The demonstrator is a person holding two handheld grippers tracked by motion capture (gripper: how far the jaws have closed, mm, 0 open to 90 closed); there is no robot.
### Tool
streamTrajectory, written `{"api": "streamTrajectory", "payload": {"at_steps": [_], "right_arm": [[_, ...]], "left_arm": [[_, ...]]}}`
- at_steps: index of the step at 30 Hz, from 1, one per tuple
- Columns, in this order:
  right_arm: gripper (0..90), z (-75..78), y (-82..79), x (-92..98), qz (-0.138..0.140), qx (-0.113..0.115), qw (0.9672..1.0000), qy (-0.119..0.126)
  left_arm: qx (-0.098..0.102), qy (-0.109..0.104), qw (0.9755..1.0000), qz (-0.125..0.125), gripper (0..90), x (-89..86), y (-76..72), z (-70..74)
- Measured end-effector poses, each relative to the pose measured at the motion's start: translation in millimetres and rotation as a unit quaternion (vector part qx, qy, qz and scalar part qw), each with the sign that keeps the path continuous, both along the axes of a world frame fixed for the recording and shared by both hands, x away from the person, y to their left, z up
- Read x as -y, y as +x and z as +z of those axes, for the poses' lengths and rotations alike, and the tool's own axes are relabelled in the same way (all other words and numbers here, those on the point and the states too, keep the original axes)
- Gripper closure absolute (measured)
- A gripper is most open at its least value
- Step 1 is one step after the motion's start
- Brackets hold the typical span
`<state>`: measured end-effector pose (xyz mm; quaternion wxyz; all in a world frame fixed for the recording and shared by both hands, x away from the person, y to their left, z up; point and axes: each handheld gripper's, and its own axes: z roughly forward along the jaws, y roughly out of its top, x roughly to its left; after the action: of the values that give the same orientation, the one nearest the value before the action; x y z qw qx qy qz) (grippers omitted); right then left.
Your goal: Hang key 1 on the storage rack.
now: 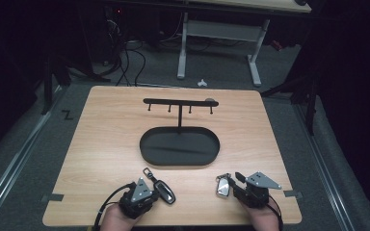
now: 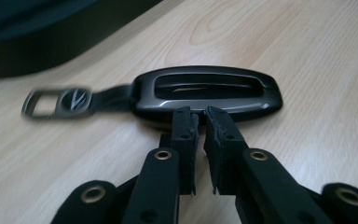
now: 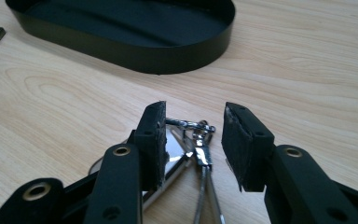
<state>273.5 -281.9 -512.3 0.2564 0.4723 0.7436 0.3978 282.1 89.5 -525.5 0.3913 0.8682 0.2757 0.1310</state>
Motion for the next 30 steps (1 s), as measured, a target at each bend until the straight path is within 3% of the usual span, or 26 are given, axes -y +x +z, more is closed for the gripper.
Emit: {"api": "streamTrajectory", "payload": {"at_steps": [3, 6, 11, 15, 18, 23, 30], "right_arm": [[61.1, 1.8, -0.5, -5.9, 0.009, 0.001, 1.0, 0.001], [62.2, 3.2, -2.0, -12.2, 0.022, 0.002, 0.9998, 0.003], [68.2, 4.5, -2.6, -27.0, 0.05, -0.005, 0.9986, 0.015], [76.8, 7.4, -3.1, -46.5, 0.083, -0.005, 0.9963, 0.021], [85.2, 9.1, 1.0, -60.7, 0.104, -0.016, 0.9943, 0.019], [90.0, 11.0, 13.2, -87.6, 0.139, -0.024, 0.99, 0.006], [90.0, 2.8, 11.2, -134.6, 0.201, -0.026, 0.9793, 0.007]], "left_arm": [[0.016, -0.016, 0.9997, 0.007, 79.8, -4.1, -1.0, 5.1], [0.031, -0.035, 0.9985, 0.029, 76.2, -20.9, -1.3, 8.9], [0.056, -0.059, 0.9931, 0.085, 64.7, -55.7, 0.8, 14.4], [0.072, -0.046, 0.9893, 0.118, 51.7, -74.8, 1.4, 14.0], [0.075, -0.048, 0.9876, 0.13, 47.9, -82.2, 2.0, 15.8], [0.089, -0.052, 0.9829, 0.153, 38.2, -88.9, 3.3, 17.3], [0.089, -0.049, 0.9823, 0.157, 36.6, -92.2, 3.2, 14.2]]}}
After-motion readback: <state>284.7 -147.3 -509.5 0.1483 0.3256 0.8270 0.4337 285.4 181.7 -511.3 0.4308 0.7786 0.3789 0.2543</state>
